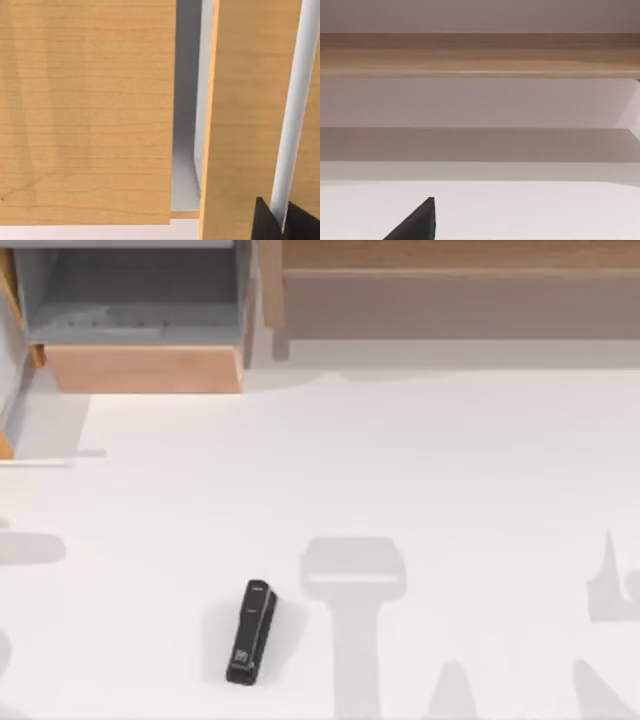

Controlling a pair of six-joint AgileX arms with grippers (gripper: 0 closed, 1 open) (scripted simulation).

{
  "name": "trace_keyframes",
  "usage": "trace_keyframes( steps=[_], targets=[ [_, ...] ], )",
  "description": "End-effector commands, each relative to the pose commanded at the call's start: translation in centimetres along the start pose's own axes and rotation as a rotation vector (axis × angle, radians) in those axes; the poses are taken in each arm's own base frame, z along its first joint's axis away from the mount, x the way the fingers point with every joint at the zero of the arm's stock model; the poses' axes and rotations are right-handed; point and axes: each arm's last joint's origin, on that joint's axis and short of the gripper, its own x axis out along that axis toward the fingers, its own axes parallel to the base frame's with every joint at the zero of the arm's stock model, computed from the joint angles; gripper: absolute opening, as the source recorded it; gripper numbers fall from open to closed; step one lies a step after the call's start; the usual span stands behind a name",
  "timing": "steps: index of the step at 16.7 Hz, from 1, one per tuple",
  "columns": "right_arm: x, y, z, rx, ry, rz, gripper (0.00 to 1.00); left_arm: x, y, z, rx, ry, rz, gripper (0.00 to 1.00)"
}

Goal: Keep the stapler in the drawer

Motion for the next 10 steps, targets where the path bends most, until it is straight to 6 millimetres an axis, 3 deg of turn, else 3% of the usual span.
trace_keyframes(
  steps=[5, 10],
  targets=[
    [0.0, 0.0, 0.0, 0.0, 0.0, 0.0, 1.0, -4.5, -0.2, 0.1, -0.008, -0.001, -0.006, 0.0],
    [0.0, 0.0, 0.0, 0.0, 0.0, 0.0, 1.0, -5.2, -0.1, 0.1, -0.004, 0.0, -0.002, 0.0]
  ],
)
